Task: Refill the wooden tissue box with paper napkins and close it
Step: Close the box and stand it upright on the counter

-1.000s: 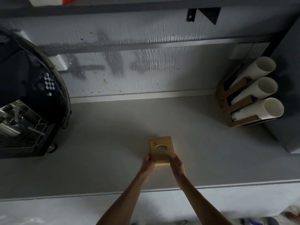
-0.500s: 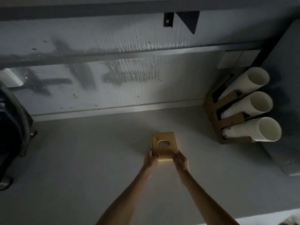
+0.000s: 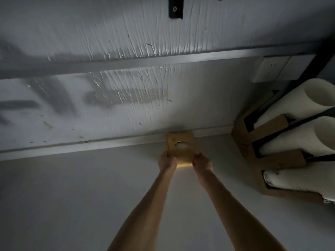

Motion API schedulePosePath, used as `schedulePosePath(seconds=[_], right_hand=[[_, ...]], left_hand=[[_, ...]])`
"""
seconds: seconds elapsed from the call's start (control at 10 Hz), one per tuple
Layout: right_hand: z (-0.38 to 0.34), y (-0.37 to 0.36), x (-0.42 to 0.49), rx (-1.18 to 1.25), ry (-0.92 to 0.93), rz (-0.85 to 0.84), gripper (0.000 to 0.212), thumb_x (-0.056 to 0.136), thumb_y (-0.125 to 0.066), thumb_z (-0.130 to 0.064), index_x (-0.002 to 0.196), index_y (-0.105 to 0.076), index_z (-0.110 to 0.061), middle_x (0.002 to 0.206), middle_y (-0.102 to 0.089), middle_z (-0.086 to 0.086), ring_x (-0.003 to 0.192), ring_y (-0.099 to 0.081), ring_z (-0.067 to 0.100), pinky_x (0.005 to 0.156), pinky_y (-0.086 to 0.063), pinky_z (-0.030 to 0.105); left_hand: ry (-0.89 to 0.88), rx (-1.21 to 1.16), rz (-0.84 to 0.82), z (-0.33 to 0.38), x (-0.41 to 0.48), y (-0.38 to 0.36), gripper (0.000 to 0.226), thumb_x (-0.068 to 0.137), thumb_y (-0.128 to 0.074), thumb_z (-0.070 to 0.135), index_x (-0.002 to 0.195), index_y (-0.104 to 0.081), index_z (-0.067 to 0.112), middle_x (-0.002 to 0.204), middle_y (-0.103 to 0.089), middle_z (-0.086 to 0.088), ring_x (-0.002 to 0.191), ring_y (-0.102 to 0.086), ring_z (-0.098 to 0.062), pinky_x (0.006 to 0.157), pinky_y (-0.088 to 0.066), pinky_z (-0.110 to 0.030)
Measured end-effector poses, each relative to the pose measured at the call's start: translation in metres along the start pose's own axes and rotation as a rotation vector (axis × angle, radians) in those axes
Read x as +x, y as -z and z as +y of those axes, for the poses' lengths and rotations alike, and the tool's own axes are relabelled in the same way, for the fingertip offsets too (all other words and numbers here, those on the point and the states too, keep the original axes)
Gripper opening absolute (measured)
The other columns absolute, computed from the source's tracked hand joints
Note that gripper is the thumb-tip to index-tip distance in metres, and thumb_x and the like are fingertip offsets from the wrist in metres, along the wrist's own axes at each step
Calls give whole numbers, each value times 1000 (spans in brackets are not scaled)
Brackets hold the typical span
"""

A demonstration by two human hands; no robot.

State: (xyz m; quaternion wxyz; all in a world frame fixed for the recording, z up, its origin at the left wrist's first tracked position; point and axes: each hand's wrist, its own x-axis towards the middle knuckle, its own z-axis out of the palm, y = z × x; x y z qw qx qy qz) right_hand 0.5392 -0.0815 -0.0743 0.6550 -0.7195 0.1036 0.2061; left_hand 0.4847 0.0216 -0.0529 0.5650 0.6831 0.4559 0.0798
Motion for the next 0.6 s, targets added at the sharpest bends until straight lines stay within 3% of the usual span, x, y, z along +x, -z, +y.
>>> schedulePosePath(seconds=[0.1, 0.2, 0.3, 0.4, 0.5, 0.6], right_hand=[[0, -10, 23, 115, 24, 5, 26, 91, -52, -4, 87, -72, -21, 79, -63, 1, 80, -53, 13, 76, -46, 32], [2, -9, 35, 122, 27, -28, 26, 94, -51, -4, 96, -69, -23, 93, -63, 1, 94, -53, 17, 92, -47, 35], [5, -9, 38, 123, 33, -35, 27, 94, -51, -4, 107, -66, -24, 85, -63, -9, 96, -54, 15, 86, -43, 29], [7, -7, 36, 85, 83, -22, 18, 97, -51, -12, 105, -65, -19, 80, -61, -4, 79, -57, 14, 62, -48, 15], [7, -3, 37, -17, 104, -53, 25, 95, -54, -34, 103, -67, -14, 89, -61, 7, 84, -58, 23, 67, -46, 29], [24, 1, 17, -36, 201, -145, 31, 92, -59, -34, 116, -65, -15, 96, -67, 5, 77, -64, 18, 66, -51, 27]], left_hand=[[-30, -36, -22, 6, 25, -7, 33, 73, -47, 5, 95, -72, 9, 91, -72, -15, 89, -68, -34, 64, -47, -32], [20, -68, -11, 7, 38, -12, 29, 71, -50, 5, 87, -73, 10, 87, -72, -22, 85, -68, -39, 60, -43, -30], [25, -106, -19, 6, 34, -9, 30, 73, -46, 0, 85, -72, 10, 76, -67, -18, 74, -67, -32, 62, -45, -30], [22, -120, -57, 4, 39, -8, 26, 71, -50, 7, 85, -70, 14, 86, -71, -15, 84, -69, -32, 75, -58, -37], [-3, -144, -157, 3, 40, 2, 30, 71, -61, 19, 99, -67, 28, 106, -72, -8, 100, -67, -28, 87, -56, -41], [-154, -297, -386, -38, 6, 25, 88, 79, -63, -9, 139, -27, 43, 137, -47, 9, 121, -48, -9, 80, -50, -18]])
